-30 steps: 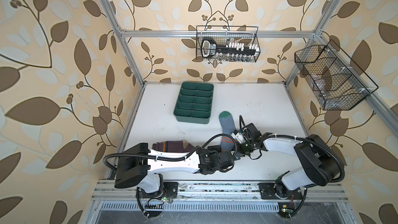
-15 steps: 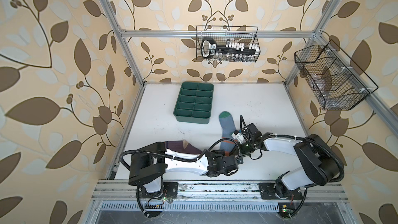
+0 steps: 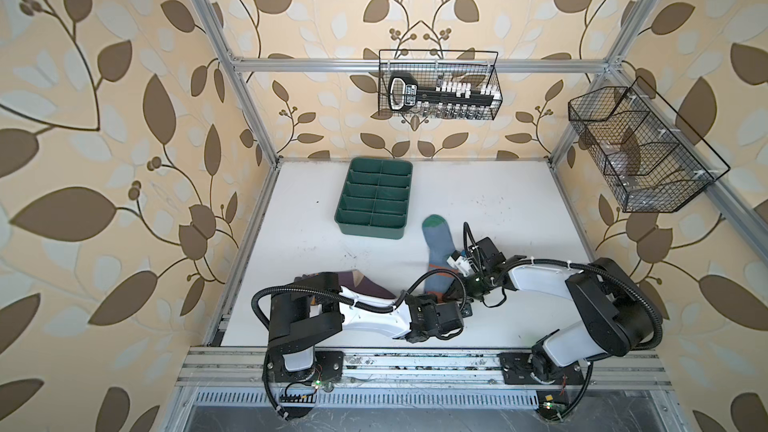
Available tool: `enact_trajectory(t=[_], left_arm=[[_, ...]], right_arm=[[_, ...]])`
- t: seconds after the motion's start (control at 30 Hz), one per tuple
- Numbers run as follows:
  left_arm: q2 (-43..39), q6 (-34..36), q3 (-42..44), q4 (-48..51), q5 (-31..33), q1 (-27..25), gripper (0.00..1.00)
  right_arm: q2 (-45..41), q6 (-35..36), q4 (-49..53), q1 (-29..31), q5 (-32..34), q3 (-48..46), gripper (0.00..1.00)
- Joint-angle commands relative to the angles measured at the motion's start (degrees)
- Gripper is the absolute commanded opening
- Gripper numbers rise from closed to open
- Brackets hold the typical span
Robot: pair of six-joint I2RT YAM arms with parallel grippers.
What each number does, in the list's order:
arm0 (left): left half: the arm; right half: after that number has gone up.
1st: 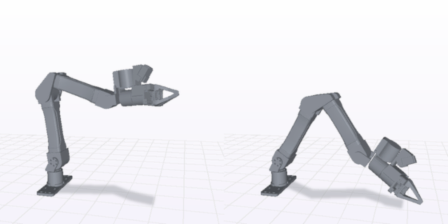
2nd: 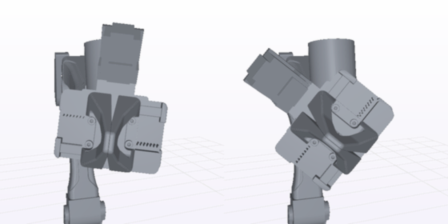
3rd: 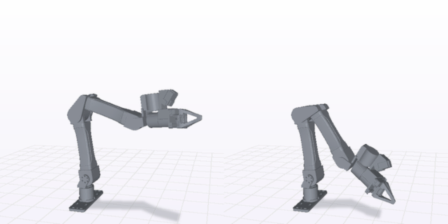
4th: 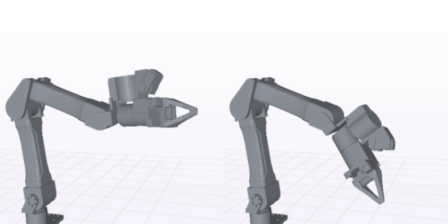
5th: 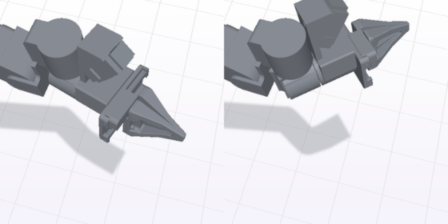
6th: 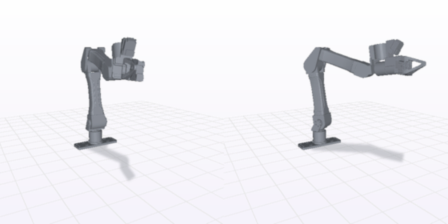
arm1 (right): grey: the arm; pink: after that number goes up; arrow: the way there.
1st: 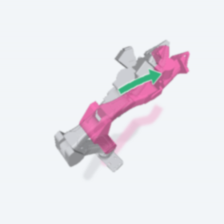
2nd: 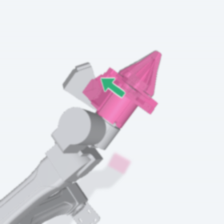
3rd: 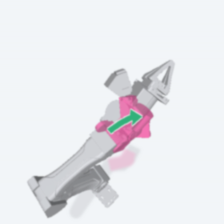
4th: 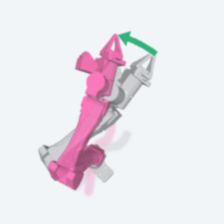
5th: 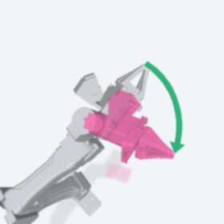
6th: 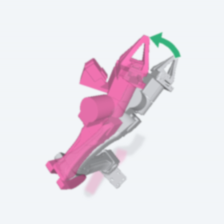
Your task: Roll the socks
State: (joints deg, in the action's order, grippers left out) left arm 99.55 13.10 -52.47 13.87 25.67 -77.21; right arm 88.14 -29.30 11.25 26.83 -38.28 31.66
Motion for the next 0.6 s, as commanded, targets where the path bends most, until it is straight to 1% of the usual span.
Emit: enact_trajectory(t=[0.0, 0.07, 0.2, 0.23, 0.43, 0.47, 0.57], left_arm=[[2.1, -0.8, -1.8, -0.6, -0.7, 0.4, 0.38], [2.8, -1.0, -2.0, -0.5, -0.9, 0.5, 0.34], [3.6, -1.1, -2.1, -0.8, -0.9, 0.7, 0.31], [3.8, -1.1, -2.0, -0.8, -1.0, 0.7, 0.29], [5.6, -1.6, -2.8, -0.6, -1.2, 0.9, 0.03], [5.9, -1.7, -3.0, -0.4, -1.5, 0.9, 0.00], [6.1, -1.8, -3.3, 0.3, -2.2, 1.0, 0.00]], right_arm=[[3.6, 0.6, 11.5, 0.4, 8.0, -4.5, 0.00], [3.5, 0.6, 11.3, 0.5, 7.6, -4.6, 0.00], [3.6, 0.6, 11.1, 0.9, 7.3, -4.7, 0.00], [3.5, 0.6, 11.0, 0.9, 7.2, -4.8, 0.00], [3.5, 0.6, 10.6, 1.0, 6.9, -4.9, 0.00], [3.4, 0.5, 10.6, 1.0, 6.9, -4.9, 0.00], [3.2, 0.3, 10.5, 0.9, 6.7, -5.0, 0.00]])
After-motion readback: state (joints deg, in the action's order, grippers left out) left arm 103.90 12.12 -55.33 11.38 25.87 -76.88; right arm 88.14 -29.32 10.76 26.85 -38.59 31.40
